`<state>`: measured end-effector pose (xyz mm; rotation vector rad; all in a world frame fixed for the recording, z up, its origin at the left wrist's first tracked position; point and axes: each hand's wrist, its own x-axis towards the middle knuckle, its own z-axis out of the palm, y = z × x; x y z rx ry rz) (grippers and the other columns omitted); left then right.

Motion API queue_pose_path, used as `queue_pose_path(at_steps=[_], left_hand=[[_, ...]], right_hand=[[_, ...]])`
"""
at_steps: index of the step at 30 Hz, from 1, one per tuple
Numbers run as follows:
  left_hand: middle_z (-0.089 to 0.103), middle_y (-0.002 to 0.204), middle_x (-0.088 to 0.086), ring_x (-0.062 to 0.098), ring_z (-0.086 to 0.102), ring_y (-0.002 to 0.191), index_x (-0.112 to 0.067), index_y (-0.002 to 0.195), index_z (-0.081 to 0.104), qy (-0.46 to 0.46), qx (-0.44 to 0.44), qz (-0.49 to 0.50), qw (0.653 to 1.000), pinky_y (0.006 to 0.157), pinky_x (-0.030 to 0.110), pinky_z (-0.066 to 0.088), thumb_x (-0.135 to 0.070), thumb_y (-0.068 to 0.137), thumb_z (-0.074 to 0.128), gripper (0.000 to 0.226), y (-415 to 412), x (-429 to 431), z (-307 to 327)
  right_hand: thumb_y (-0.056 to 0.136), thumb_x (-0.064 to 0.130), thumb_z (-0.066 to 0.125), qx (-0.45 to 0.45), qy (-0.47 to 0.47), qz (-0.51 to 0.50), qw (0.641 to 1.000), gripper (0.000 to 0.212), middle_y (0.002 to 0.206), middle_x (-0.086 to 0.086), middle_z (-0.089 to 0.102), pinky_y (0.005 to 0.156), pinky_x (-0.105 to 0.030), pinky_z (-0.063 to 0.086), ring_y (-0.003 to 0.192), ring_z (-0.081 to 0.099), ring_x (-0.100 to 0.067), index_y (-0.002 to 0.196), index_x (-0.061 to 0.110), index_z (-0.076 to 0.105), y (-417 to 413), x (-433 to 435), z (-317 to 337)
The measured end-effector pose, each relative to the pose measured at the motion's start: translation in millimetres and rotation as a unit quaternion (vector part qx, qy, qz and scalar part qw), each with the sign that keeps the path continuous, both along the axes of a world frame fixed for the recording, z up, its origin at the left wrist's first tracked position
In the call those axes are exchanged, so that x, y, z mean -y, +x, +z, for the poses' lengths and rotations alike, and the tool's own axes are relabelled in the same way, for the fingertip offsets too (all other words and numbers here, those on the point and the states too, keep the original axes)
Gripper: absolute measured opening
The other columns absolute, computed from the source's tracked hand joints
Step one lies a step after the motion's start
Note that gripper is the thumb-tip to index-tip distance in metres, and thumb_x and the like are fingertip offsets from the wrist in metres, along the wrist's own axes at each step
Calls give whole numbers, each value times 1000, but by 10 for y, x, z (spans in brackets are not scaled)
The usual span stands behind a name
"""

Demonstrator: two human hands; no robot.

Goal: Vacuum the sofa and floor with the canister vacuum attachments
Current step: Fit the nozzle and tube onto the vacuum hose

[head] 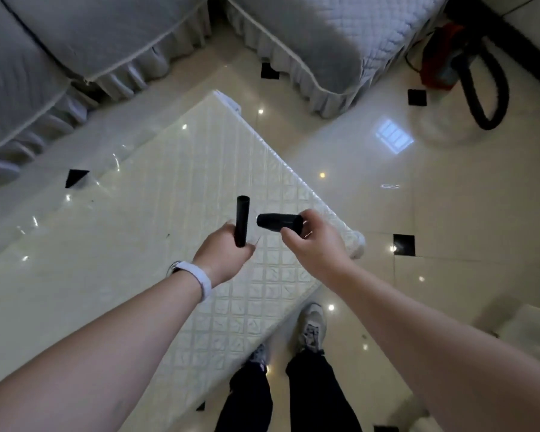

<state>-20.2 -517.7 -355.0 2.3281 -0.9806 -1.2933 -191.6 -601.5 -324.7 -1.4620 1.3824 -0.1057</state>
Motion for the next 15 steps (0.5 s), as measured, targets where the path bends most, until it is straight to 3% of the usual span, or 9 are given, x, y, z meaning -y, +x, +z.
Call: queue_pose_path(at_steps=[2, 5, 9, 12, 15], left_hand=[[62, 78, -5, 17, 61, 72, -26, 95, 52, 10, 5, 9, 1000, 61, 32, 45, -43, 90, 65, 22, 57, -3, -329], [69, 83, 2, 24, 66, 75, -26, 90, 55, 31, 19, 21, 999, 69, 41, 55, -62, 92, 50, 36, 100, -47, -752], [64, 75, 1, 25, 61, 64, -25, 82, 53, 52, 57, -3, 997, 58, 35, 47, -63, 96, 41, 42, 112, -36, -1184], [50, 88, -5, 20, 56, 66, -28, 75, 51, 39, 132, -16, 990, 54, 30, 38, -58, 96, 46, 36, 131, -39, -1483], [44, 98, -4, 21, 50, 93, -25, 81, 60, 19, 180, -11, 983, 70, 32, 40, -44, 94, 56, 23, 114, -43, -1767]], right_hand=[[88, 33, 66, -9, 17, 15, 1000, 11, 79, 6, 65, 48, -28, 43, 55, 57, -12, 92, 28, 56, 33, 6, -304], [88, 29, 66, -21, 35, 38, 998, 11, 81, 10, 66, 51, -27, 46, 61, 59, -10, 94, 31, 58, 57, -3, -702], [85, 20, 63, -12, 61, 47, 997, 16, 78, 36, 68, 49, -11, 38, 64, 61, 6, 83, 36, 59, 67, 41, -1130], [74, 31, 61, -36, 80, 44, 995, 18, 94, 16, 77, 56, -24, 46, 77, 71, -12, 90, 33, 53, 76, 76, -1478], [69, 37, 60, -55, 83, 47, 994, 29, 94, 3, 76, 62, -39, 52, 83, 71, -27, 94, 29, 49, 57, 111, -1781]])
